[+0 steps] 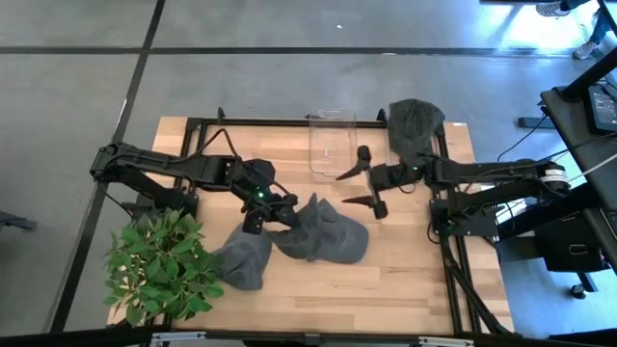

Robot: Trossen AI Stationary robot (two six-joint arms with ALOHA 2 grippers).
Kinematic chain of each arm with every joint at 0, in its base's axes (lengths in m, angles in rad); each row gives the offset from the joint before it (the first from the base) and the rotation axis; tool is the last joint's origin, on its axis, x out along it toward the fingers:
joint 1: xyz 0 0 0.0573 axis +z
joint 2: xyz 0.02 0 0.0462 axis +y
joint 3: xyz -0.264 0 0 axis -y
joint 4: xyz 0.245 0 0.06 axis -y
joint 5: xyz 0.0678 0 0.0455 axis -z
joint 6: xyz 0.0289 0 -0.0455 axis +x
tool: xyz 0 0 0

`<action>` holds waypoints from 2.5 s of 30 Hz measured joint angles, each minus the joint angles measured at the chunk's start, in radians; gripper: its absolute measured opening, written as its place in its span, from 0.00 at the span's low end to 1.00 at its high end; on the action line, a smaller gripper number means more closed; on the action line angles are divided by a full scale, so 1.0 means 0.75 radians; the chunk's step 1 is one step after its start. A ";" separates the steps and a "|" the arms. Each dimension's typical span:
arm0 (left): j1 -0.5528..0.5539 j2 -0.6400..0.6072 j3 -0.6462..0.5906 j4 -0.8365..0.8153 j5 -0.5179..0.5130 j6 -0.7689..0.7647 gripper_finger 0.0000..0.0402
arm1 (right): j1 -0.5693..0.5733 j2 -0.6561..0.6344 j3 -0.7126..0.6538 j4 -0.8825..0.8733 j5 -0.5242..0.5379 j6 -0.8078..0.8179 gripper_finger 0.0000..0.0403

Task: Pick & Place hat
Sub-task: Put the black cap into the right transparent bin

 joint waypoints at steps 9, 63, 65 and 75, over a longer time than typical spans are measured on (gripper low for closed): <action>0.000 0.001 -0.001 -0.025 0.003 -0.036 0.13 | 0.036 0.386 0.414 -0.233 -0.101 -0.074 0.69; 0.224 -0.356 -0.002 -0.082 0.011 -1.226 0.43 | 0.084 0.167 0.647 -0.811 0.308 -0.080 0.02; 0.273 -0.357 -0.001 -0.110 0.063 -1.344 0.44 | 0.040 0.078 0.647 -0.871 0.376 -0.097 0.02; 0.509 -0.393 -0.146 -0.036 0.468 -1.496 0.44 | -0.300 -0.219 0.648 -1.220 0.715 -0.170 0.02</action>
